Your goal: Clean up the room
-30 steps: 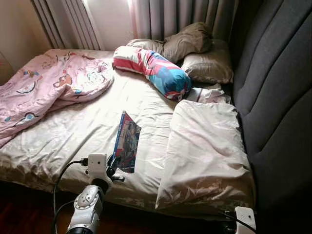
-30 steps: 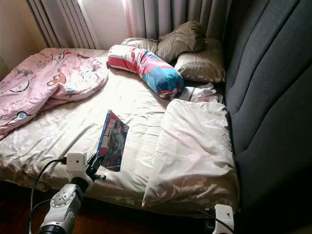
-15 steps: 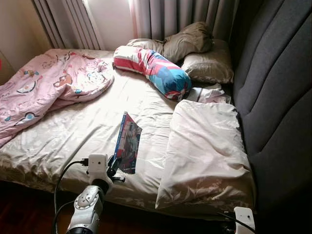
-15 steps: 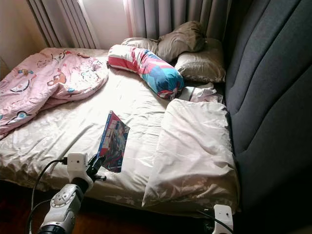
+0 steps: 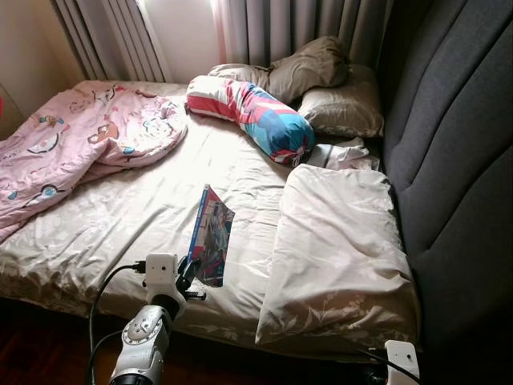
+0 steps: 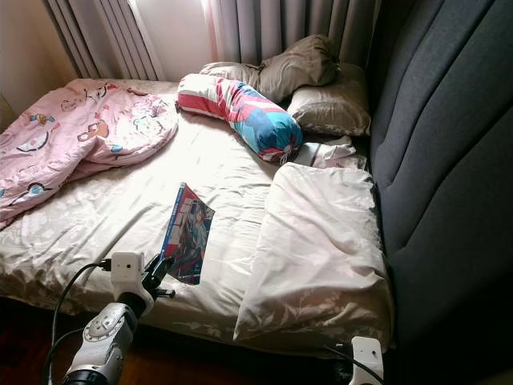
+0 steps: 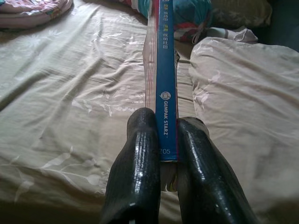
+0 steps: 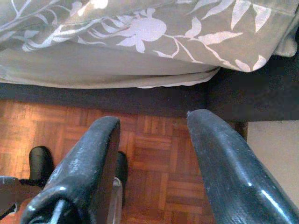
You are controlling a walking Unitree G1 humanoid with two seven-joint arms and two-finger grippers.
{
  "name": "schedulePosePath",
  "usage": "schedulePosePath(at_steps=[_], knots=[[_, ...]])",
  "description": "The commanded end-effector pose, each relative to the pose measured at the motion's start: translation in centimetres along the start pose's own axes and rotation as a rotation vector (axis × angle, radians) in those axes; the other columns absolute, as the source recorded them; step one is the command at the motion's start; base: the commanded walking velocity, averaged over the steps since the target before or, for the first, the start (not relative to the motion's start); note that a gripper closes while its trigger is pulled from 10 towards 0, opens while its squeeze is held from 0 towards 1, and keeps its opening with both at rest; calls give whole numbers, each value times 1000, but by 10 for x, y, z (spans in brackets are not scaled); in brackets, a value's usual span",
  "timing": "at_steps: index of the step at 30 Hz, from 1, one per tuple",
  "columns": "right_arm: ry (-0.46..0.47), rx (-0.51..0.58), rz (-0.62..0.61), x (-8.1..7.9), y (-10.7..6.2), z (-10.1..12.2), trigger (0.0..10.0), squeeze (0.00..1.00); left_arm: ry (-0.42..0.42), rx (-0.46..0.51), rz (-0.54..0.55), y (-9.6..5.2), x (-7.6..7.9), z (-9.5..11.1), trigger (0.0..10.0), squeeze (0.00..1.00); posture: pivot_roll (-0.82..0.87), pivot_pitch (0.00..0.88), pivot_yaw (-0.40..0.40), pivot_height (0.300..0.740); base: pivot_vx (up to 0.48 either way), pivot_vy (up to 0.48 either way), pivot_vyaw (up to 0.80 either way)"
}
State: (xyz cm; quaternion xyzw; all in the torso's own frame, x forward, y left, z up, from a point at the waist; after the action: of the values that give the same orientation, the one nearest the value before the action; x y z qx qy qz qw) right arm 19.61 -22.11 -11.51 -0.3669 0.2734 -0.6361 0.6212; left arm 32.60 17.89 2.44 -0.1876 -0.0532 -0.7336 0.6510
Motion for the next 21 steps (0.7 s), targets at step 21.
schedulePosePath(at_steps=[21], knots=[[13,2,10,-2,0,1,10000,0,-6,53,-44,4,7,16,10000,0,-74,2,30,740,244,0,0]])
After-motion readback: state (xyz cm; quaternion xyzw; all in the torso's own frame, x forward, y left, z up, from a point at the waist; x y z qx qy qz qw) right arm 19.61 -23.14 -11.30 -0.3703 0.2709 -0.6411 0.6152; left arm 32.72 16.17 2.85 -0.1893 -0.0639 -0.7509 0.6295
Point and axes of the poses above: a point about 5 cm out from each wrist's last joint towards the gripper, its own y axis pointing out of the wrist towards the gripper, its own z axis along the axis of the wrist's last joint, x = y × z, the point moved 4 cm from there along y, pointing out of the wrist towards the gripper, and after that the axes turned 13 degrees about -y, right-handed, at the moved point
